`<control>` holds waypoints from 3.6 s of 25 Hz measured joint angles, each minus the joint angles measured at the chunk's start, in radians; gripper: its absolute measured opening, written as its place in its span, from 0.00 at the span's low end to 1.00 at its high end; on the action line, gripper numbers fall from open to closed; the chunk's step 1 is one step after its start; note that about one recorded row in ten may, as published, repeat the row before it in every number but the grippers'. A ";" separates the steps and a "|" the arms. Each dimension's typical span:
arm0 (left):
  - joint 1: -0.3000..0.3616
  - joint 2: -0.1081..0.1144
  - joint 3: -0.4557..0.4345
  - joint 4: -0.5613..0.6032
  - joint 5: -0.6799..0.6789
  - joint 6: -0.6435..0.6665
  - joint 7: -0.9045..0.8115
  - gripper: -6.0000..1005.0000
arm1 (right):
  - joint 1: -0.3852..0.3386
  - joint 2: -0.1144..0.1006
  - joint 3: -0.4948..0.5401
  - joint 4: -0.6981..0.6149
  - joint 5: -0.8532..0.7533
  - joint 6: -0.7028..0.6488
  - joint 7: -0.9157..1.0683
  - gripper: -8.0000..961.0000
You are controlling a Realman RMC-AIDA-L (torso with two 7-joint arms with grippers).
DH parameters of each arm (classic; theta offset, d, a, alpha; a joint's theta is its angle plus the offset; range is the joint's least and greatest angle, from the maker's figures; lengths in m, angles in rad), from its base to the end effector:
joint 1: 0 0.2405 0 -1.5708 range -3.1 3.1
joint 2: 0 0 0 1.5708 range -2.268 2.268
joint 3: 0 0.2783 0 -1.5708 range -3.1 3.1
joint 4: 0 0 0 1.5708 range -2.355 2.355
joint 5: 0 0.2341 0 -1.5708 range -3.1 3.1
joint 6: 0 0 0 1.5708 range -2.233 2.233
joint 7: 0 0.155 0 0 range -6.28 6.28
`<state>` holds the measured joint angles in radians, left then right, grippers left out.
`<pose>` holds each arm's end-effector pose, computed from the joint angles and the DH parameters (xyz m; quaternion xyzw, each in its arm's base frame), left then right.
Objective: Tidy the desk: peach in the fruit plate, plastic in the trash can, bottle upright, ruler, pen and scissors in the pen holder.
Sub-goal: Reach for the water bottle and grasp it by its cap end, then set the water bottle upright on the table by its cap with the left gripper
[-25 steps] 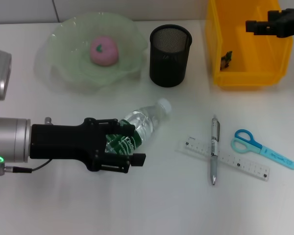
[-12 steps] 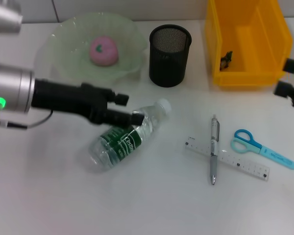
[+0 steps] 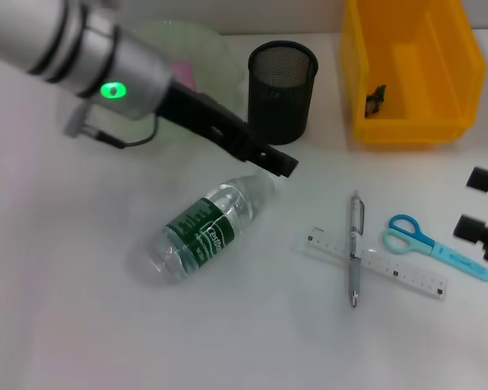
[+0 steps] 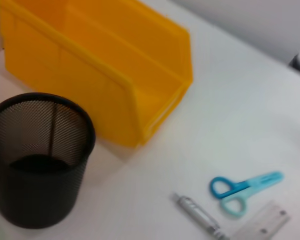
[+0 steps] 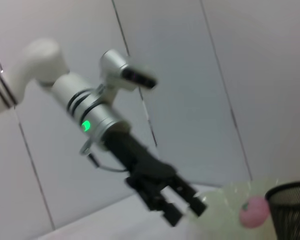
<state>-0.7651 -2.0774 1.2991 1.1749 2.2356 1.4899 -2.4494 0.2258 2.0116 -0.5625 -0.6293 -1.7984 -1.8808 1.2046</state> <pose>-0.1180 0.4134 -0.0410 -0.9548 -0.2882 0.0098 0.0724 0.3559 0.2520 0.0431 -0.8873 0.2142 0.3651 0.1830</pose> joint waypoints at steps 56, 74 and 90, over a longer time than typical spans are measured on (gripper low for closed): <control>0.027 0.000 0.504 -0.113 0.107 -0.526 -0.156 0.45 | 0.010 0.039 0.008 0.103 -0.081 0.102 -0.145 0.88; 0.356 0.005 0.253 0.005 -0.587 -0.530 0.531 0.45 | 0.033 0.040 0.010 0.115 -0.081 0.128 -0.145 0.88; 0.385 0.007 0.098 -0.592 -1.321 -0.158 1.431 0.44 | 0.087 0.051 0.007 0.179 -0.080 0.158 -0.170 0.88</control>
<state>-0.3802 -2.0704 1.3975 0.5832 0.9145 1.3318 -1.0188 0.3129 2.0628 -0.5559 -0.4507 -1.8779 -1.7229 1.0344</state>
